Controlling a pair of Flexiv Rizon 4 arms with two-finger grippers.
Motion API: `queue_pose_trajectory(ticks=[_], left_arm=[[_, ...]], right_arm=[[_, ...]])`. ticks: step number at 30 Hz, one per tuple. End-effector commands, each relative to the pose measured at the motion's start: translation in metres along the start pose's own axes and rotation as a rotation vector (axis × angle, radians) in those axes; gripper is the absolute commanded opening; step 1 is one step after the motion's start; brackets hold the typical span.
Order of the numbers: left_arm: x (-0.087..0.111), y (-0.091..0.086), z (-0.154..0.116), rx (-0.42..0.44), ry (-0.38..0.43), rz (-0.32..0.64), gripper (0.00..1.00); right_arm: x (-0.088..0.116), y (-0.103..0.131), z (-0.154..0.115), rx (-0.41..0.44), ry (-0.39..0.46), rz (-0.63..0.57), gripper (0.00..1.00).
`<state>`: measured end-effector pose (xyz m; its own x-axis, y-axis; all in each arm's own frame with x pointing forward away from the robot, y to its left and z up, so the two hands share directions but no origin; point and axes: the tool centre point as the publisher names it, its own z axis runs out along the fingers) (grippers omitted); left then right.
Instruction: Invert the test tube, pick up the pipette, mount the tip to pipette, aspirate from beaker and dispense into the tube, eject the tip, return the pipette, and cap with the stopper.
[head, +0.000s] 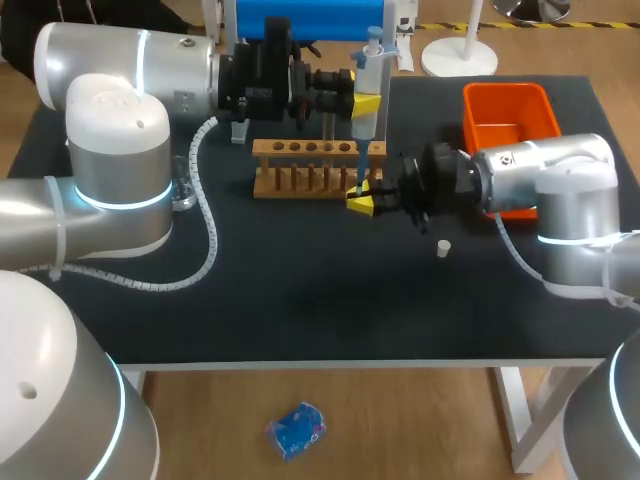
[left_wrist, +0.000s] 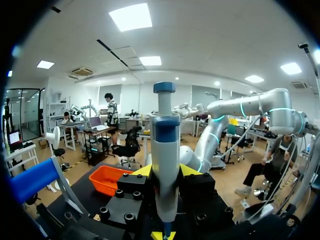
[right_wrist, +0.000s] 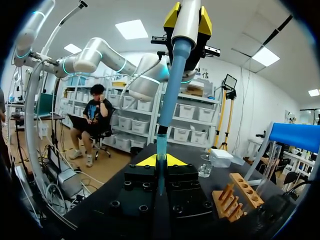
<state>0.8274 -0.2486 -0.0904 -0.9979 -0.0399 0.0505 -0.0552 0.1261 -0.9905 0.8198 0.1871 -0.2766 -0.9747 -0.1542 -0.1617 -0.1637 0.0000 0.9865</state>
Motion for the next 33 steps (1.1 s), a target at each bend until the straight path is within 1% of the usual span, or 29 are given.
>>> queue_pose_trajectory(ticks=[1, 6, 13, 20, 26, 28, 33], left_arm=[[0.000, 0.001, 0.000, 0.004, -0.002, 0.002, 0.00], [0.000, 0.001, 0.000, 0.004, -0.002, 0.002, 0.00], [0.000, 0.001, 0.000, 0.004, -0.002, 0.002, 0.00], [0.000, 0.001, 0.000, 0.004, -0.002, 0.002, 0.00], [0.000, 0.001, 0.000, 0.004, -0.002, 0.002, 0.00], [0.000, 0.001, 0.000, 0.004, -0.002, 0.002, 0.00], [0.000, 0.001, 0.000, 0.004, -0.002, 0.002, 0.00]], right_arm=[[0.003, 0.001, -0.001, -0.001, -0.007, 0.003, 0.00], [0.002, 0.003, -0.002, -0.028, -0.023, 0.032, 0.00], [-0.002, 0.008, -0.002, -0.059, -0.025, 0.054, 0.00], [-0.004, 0.013, -0.001, -0.064, -0.020, 0.054, 0.00], [-0.005, 0.014, 0.002, -0.088, -0.019, 0.067, 0.00], [-0.005, 0.014, 0.002, -0.113, -0.021, 0.084, 0.00], [-0.005, 0.015, 0.000, -0.067, -0.024, 0.052, 0.00]])
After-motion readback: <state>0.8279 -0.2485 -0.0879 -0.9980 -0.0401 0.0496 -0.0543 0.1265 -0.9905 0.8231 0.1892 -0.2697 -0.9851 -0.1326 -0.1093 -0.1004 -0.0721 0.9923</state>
